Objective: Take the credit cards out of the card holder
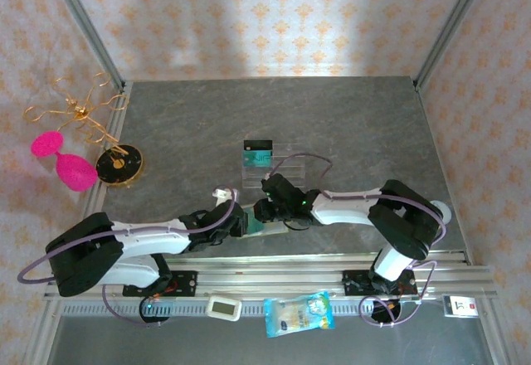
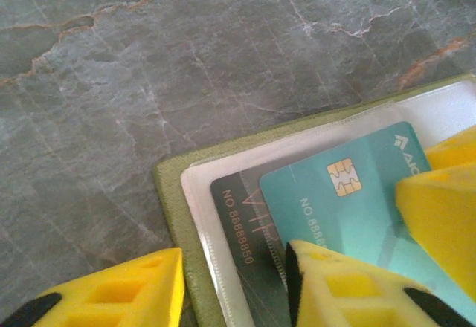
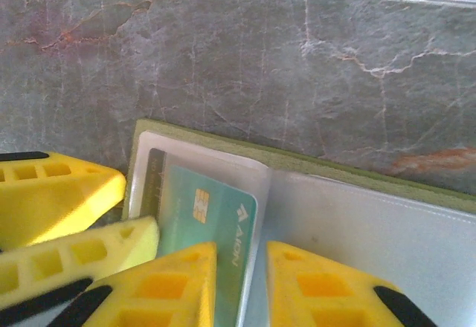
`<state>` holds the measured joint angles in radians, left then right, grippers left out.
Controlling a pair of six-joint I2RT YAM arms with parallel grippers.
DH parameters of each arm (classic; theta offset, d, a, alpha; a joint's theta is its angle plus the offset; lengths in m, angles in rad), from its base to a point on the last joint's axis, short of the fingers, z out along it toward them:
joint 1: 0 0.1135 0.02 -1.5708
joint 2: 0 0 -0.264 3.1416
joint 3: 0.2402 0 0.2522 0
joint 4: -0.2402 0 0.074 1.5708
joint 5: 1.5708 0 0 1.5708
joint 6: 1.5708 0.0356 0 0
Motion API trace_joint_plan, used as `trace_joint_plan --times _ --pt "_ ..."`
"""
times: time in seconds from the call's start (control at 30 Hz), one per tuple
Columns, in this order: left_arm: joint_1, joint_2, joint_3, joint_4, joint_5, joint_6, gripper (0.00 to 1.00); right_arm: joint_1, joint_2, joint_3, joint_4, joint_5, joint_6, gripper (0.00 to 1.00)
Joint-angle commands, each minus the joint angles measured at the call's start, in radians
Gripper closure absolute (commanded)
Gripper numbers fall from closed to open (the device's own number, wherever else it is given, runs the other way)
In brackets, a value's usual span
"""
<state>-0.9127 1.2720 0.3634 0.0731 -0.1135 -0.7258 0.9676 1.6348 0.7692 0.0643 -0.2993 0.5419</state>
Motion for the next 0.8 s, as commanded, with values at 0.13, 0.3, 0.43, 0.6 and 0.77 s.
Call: trace_joint_plan --times 0.13,0.3,0.43,0.6,0.77 --pt "-0.009 0.051 0.025 -0.012 -0.020 0.009 0.71 -0.027 -0.073 -0.074 0.067 -0.028 0.030 0.76" --pt "-0.010 0.058 0.011 0.006 -0.006 0.002 0.71 -0.036 -0.079 -0.092 0.117 -0.109 0.040 0.76" --pt "-0.009 0.074 0.011 0.025 0.009 -0.001 0.71 -0.035 -0.049 -0.088 0.139 -0.145 0.047 0.80" --pt "-0.009 0.071 0.004 0.027 0.011 -0.002 0.71 -0.036 -0.036 -0.084 0.128 -0.134 0.056 0.84" --pt "-0.010 0.071 0.000 0.032 0.013 -0.003 0.72 -0.050 -0.036 -0.102 0.134 -0.122 0.081 0.84"
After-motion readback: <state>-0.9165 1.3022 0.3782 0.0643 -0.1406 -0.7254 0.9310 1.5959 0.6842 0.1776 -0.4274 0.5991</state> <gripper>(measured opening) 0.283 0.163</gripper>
